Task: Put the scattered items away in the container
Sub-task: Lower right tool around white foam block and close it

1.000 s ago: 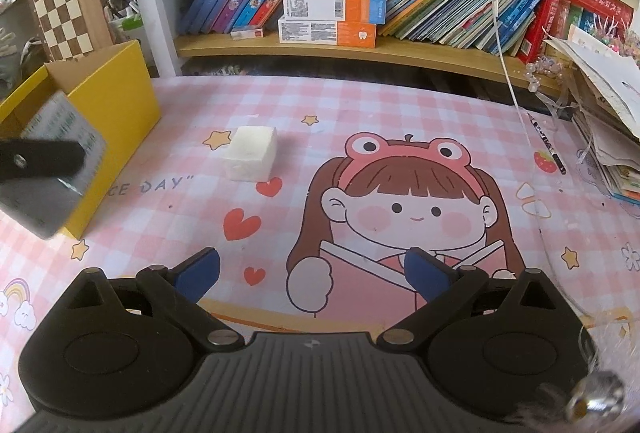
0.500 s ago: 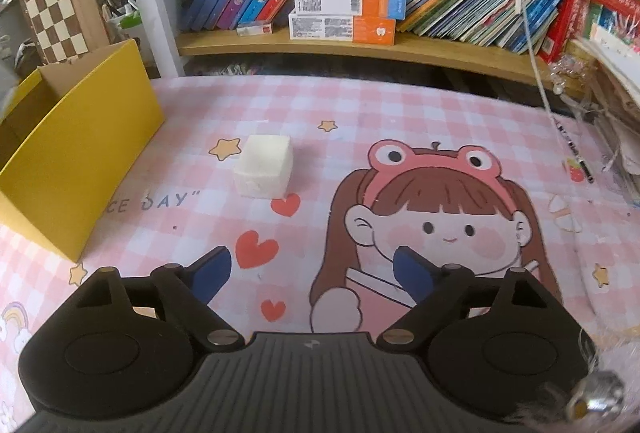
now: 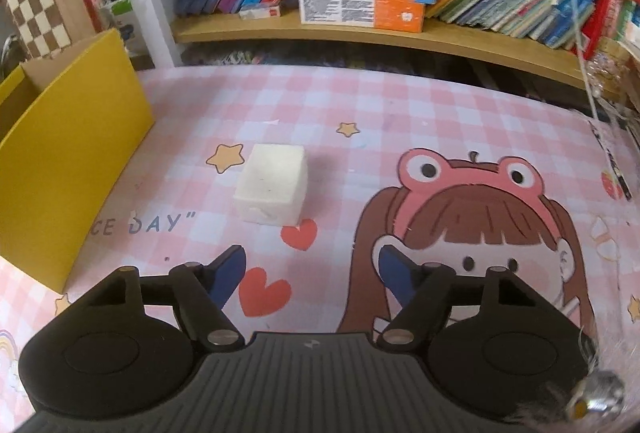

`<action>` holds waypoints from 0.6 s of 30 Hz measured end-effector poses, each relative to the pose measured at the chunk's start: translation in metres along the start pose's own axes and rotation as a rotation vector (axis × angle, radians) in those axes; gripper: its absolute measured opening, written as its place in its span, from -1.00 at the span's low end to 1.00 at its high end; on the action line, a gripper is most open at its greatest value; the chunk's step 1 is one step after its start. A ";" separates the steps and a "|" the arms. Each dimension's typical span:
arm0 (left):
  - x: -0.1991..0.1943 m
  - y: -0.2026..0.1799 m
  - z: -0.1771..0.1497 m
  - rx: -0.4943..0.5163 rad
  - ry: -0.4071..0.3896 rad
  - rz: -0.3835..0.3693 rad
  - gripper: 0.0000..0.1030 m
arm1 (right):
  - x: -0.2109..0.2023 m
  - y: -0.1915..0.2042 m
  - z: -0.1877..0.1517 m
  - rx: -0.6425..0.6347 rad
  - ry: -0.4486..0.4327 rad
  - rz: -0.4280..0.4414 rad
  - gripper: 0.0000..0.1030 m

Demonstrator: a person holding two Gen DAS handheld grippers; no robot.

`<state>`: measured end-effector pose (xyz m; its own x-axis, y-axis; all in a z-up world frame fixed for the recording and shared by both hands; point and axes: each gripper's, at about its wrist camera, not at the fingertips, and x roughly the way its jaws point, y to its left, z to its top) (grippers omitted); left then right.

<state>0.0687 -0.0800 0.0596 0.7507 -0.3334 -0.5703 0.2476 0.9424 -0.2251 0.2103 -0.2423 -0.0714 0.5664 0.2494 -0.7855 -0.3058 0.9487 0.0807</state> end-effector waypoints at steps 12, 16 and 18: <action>0.008 -0.003 0.001 -0.005 0.027 -0.032 -0.90 | 0.029 0.022 0.025 -0.086 0.010 0.005 0.47; 0.009 -0.003 0.001 -0.003 0.032 -0.032 -0.91 | 0.039 0.028 0.035 -0.096 0.013 0.001 0.47; 0.008 -0.003 0.000 -0.006 0.034 -0.031 -0.91 | 0.043 0.030 0.038 -0.100 0.015 -0.004 0.47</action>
